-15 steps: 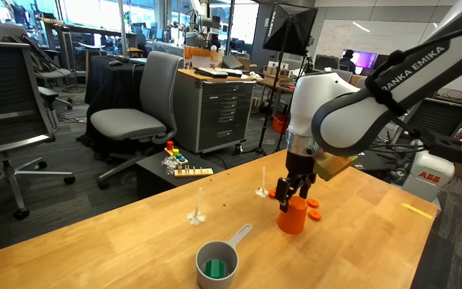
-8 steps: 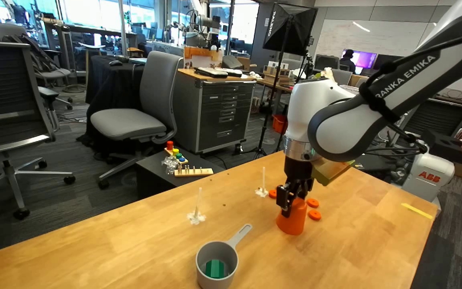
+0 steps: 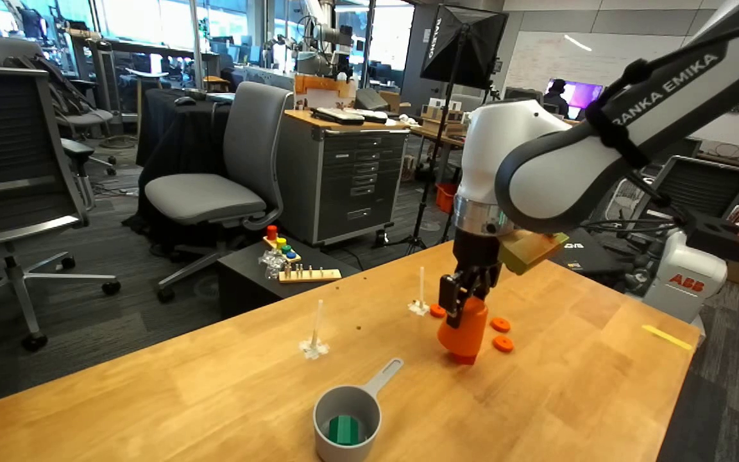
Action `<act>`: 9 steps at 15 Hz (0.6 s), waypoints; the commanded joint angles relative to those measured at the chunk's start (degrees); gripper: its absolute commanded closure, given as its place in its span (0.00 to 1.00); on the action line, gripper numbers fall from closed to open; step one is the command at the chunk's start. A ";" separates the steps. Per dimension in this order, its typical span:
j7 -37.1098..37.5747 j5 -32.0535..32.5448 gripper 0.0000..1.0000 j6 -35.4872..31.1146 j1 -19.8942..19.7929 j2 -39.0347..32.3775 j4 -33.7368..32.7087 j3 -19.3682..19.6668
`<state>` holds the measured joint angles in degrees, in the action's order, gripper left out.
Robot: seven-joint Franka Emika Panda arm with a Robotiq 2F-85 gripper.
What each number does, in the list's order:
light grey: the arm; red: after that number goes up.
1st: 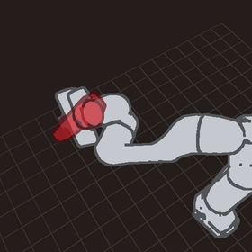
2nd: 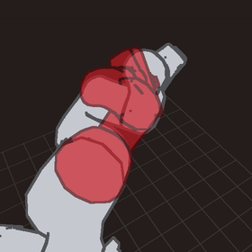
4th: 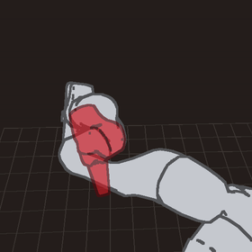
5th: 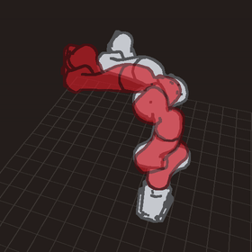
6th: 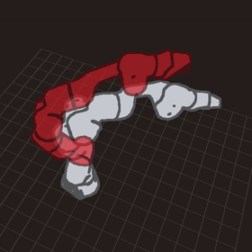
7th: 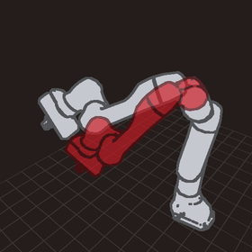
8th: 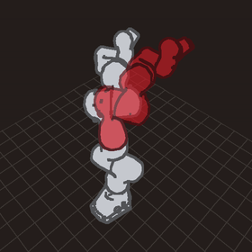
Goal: Pick up the green block from the top of the orange cup and put it in the grey cup. Pick up the orange cup from the table, move it to the right, pick up the orange and yellow blocks and put them in the grey cup.
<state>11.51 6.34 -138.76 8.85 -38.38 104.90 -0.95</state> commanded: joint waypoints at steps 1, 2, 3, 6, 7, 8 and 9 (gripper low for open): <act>0.98 0.21 0.54 0.56 1.15 9.73 4.79 0.75; 1.17 0.38 0.54 0.19 1.13 11.81 5.78 0.85; 1.14 0.41 0.54 0.10 0.90 14.03 6.73 0.86; 1.18 0.08 0.54 -0.44 -0.13 19.97 10.22 0.89; 1.03 -0.26 0.54 -0.74 -0.66 21.89 11.83 0.85; 1.19 -0.18 0.54 -0.77 -0.98 23.45 12.88 0.96; 1.27 -0.28 0.54 -1.16 -1.50 24.97 14.35 1.03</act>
<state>11.92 6.34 -138.77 8.31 -19.96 113.12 -0.23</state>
